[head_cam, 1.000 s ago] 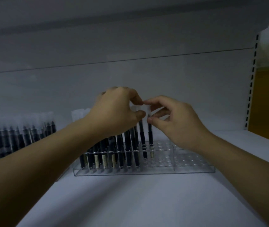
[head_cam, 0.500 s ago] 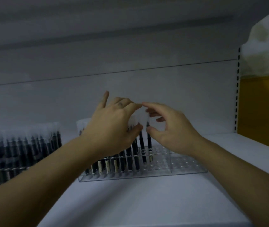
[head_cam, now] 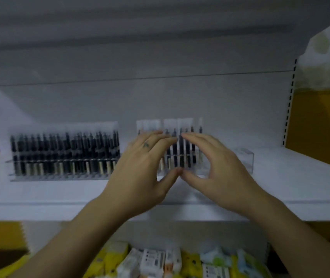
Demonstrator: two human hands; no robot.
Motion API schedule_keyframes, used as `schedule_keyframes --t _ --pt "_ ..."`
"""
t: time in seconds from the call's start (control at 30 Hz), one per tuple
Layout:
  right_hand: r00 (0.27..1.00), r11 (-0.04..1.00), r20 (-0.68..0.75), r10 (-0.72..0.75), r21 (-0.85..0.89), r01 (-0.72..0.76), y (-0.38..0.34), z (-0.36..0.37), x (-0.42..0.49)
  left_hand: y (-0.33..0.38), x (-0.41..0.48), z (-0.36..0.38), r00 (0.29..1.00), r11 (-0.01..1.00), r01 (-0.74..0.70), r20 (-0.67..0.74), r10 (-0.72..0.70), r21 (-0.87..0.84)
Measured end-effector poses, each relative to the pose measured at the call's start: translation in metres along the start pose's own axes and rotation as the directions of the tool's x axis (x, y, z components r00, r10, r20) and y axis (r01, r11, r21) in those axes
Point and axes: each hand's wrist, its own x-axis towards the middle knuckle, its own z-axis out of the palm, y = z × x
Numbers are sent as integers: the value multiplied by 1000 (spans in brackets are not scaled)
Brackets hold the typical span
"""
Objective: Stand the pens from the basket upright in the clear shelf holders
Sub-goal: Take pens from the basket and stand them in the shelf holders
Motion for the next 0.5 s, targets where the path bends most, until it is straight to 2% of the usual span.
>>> schedule_keyframes --t 0.3,0.43,0.5 --pt "999 998 38 -38 46 36 -43 76 -83 -7 -134 -2 980 976 199 17 -198 -92" --pt "982 985 -79 -173 5 174 -53 107 -123 -7 -195 13 951 940 309 48 -305 -141" --pt "991 989 -44 -130 58 132 -54 128 -146 -7 -226 26 925 912 380 92 -370 -155"
